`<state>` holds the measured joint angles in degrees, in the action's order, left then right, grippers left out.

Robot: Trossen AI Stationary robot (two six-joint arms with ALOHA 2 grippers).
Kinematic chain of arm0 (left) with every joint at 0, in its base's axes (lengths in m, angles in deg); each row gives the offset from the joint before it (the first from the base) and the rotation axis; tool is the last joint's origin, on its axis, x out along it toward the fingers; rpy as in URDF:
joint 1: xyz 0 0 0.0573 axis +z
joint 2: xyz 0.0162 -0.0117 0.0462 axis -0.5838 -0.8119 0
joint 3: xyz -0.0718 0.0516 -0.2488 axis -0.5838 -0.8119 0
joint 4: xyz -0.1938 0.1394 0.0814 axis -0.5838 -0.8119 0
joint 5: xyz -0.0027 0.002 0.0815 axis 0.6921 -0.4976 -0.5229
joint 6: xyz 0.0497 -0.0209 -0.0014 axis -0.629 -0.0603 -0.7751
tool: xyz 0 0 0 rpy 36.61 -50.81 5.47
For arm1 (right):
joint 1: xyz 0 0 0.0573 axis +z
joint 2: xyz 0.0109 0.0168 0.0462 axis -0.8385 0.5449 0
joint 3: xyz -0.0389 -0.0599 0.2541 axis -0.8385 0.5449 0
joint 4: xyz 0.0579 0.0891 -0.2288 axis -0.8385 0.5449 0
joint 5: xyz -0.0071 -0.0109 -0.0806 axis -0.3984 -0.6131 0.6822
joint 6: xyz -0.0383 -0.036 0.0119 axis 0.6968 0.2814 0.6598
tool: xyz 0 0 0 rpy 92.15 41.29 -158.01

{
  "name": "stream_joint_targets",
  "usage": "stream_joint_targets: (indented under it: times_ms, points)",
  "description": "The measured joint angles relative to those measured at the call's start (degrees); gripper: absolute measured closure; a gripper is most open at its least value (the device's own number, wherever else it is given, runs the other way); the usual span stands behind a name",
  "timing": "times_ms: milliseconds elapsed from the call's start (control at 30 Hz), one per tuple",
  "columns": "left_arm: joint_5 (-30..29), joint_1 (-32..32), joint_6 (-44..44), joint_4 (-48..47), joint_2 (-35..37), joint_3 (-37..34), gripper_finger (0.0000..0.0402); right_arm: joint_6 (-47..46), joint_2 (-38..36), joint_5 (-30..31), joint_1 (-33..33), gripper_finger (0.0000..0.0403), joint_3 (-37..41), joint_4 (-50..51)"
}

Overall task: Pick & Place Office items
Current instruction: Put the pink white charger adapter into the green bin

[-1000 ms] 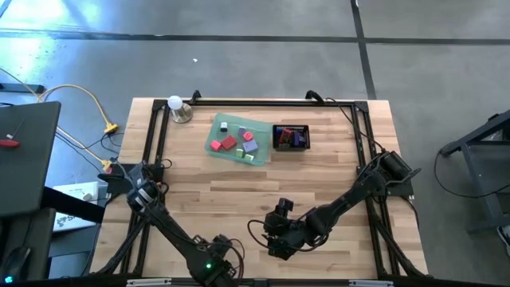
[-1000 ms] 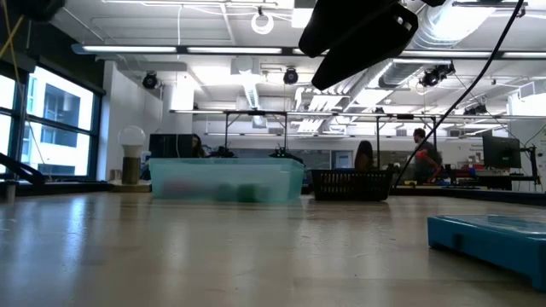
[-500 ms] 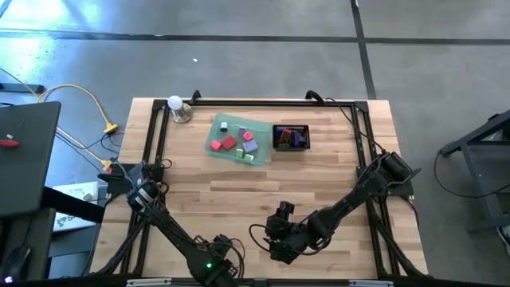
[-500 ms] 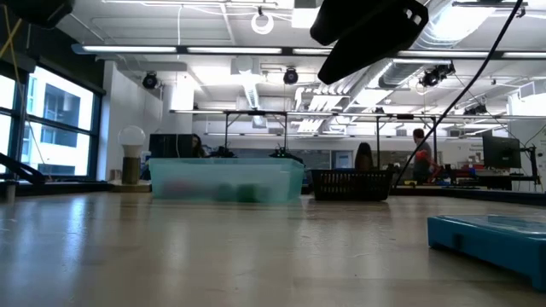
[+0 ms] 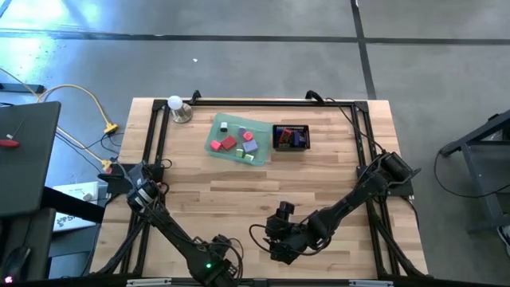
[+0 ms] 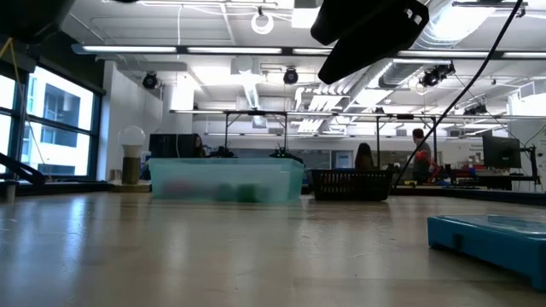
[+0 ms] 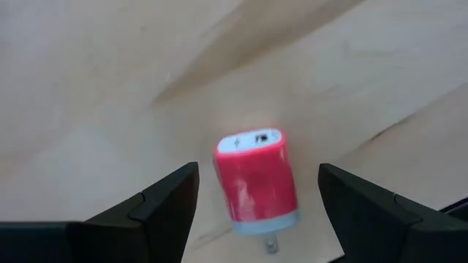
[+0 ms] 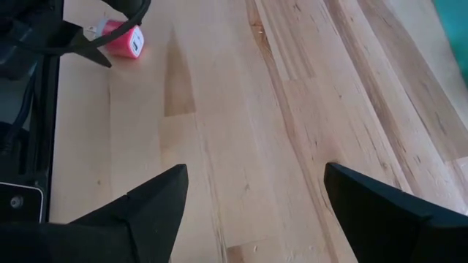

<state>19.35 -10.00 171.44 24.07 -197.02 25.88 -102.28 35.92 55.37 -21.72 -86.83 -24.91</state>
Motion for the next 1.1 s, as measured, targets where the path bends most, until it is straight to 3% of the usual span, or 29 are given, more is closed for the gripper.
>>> stream_joint_targets:
  times_ms: [333,533,667,1100]
  points:
    - [1.6,0.0,-0.2,0.3,-1.0,0.0,0.0149,0.0,0.0,0.0,0.0,0.0092,0.0,0.0]
    - [0.7,0.0,-1.0,-0.2,-1.1,-0.1,0.0218,0.0,0.0,0.0,0.0,0.0092,0.0,-0.2]
    - [-1.0,0.0,-6.3,-1.7,-1.1,-0.1,0.0278,-0.2,0.0,0.0,0.0,0.0092,0.0,-0.2]
    - [-6.0,0.8,-17.5,-11.1,3.0,-0.4,0.0278,-4.2,0.0,0.2,2.0,0.0092,0.0,0.0]
